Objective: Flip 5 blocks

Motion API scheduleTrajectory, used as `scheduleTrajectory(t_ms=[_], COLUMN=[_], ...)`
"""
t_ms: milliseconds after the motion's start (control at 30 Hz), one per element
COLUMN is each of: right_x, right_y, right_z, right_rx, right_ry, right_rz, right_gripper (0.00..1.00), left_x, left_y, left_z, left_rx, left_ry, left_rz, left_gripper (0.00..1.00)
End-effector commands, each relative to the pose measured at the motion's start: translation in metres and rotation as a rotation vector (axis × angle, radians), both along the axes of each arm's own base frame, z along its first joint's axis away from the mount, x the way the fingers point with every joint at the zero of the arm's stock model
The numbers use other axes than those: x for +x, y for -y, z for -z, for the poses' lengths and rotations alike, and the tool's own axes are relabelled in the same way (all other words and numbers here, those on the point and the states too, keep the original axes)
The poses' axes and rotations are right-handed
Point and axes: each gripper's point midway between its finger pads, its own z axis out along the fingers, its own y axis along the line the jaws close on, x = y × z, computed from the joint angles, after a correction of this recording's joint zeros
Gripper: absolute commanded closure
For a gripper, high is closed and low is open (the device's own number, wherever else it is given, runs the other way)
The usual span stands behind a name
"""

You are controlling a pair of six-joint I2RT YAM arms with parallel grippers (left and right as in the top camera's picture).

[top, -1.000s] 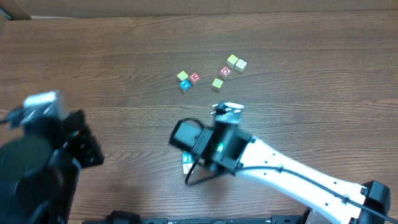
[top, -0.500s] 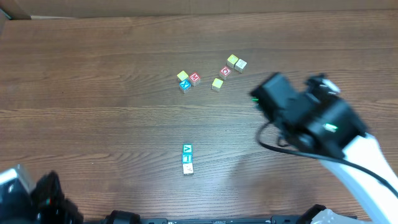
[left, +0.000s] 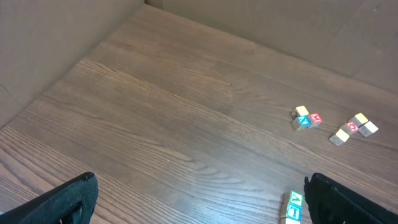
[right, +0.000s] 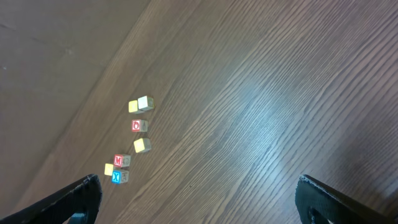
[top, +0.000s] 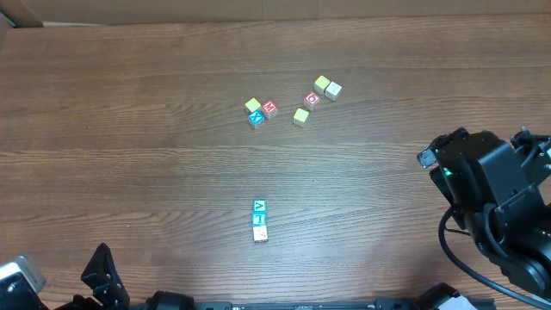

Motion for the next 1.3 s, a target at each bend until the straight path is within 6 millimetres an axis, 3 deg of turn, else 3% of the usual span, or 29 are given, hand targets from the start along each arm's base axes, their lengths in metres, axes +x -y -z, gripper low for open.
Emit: scheduleTrajectory(t_ms=[0,167,967,1100,1267], right_x=[0.002,0.005,0.026,0.041,0.067], right_y=[0.003,-0.002,-0.015,-0.013,-0.005], right_z=[-0.008,-0.004,0.021,0.002,-0.031], right_rx=[0.003,0.006,-0.06,-0.042,0.117], right_ry=[0.028,0.005,-0.107,0.025,0.315], right_rz=[0.018,0.009,0.009,0.042,0.127], right_gripper=[0.0,0.0,0.0,0.0,0.0], left_x=[-0.003,-0.002,-0.002,-0.002,-0.002], left_y=[-0.002,0.005,0.006,0.006,0.006], left_z=[-0.003,-0.001,-0.001,-0.001,-0.001], left_rx=[0.002,-0.024,-0.025,-0.025,-0.025], left_ry=[0.016,0.011,0.011,0.011,0.011], left_rz=[-0.012,0.026,0.028,0.028,0.028], left_gripper=[0.0,0.0,0.0,0.0,0.0])
